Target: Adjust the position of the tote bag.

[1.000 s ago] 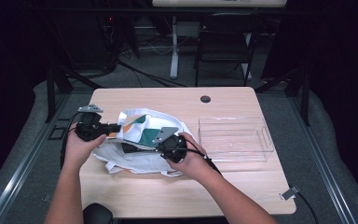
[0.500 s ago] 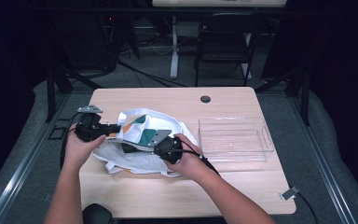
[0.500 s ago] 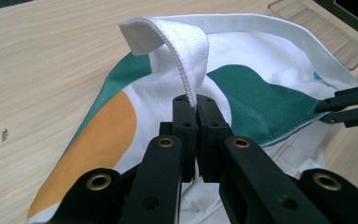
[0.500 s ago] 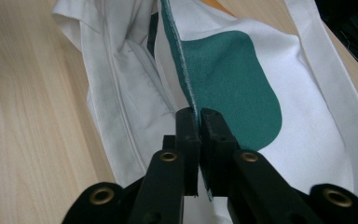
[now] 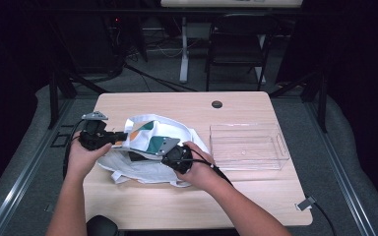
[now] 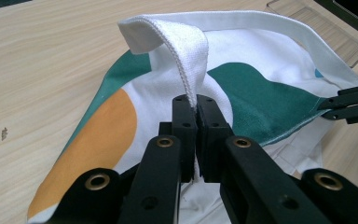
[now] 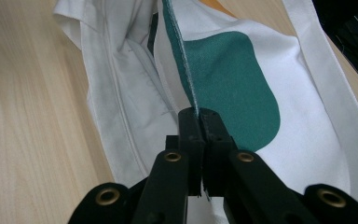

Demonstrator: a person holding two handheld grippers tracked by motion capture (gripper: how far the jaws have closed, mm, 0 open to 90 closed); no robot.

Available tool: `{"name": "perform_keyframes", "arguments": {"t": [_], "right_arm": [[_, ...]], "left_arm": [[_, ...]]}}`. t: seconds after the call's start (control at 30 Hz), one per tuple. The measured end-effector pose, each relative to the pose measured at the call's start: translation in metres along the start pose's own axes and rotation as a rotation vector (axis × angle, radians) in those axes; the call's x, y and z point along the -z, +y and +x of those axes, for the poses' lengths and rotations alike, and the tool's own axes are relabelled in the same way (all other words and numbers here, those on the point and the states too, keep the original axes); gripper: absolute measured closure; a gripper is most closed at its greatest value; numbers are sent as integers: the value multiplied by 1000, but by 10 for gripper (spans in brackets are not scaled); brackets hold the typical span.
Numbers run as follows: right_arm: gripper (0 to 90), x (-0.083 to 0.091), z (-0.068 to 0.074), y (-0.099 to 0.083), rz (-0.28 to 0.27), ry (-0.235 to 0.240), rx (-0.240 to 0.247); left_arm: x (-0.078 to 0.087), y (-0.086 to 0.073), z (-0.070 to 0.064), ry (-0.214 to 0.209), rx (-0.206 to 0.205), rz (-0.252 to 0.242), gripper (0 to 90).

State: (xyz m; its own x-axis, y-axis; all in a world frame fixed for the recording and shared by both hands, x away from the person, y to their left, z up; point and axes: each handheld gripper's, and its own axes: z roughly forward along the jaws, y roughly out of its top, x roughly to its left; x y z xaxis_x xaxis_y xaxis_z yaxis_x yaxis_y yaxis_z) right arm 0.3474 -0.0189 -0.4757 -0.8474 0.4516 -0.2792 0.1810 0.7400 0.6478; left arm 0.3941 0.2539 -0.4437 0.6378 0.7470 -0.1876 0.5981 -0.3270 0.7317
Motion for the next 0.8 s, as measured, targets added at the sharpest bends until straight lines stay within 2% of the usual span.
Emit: {"name": "perform_keyframes", "arguments": {"t": [0.37, 0.53, 0.63, 0.8], "right_arm": [[887, 3, -3, 1, 2, 8, -12], [887, 4, -4, 0, -8, 8, -20], [887, 4, -5, 0, -23, 7, -35], [887, 8, -9, 3, -26, 8, -44]], "left_arm": [[1, 0, 1, 2, -2, -6, 850], [2, -1, 1, 9, 8, -21, 789], [7, 0, 1, 5, 4, -33, 745], [16, -2, 1, 22, 2, -62, 680]]}}
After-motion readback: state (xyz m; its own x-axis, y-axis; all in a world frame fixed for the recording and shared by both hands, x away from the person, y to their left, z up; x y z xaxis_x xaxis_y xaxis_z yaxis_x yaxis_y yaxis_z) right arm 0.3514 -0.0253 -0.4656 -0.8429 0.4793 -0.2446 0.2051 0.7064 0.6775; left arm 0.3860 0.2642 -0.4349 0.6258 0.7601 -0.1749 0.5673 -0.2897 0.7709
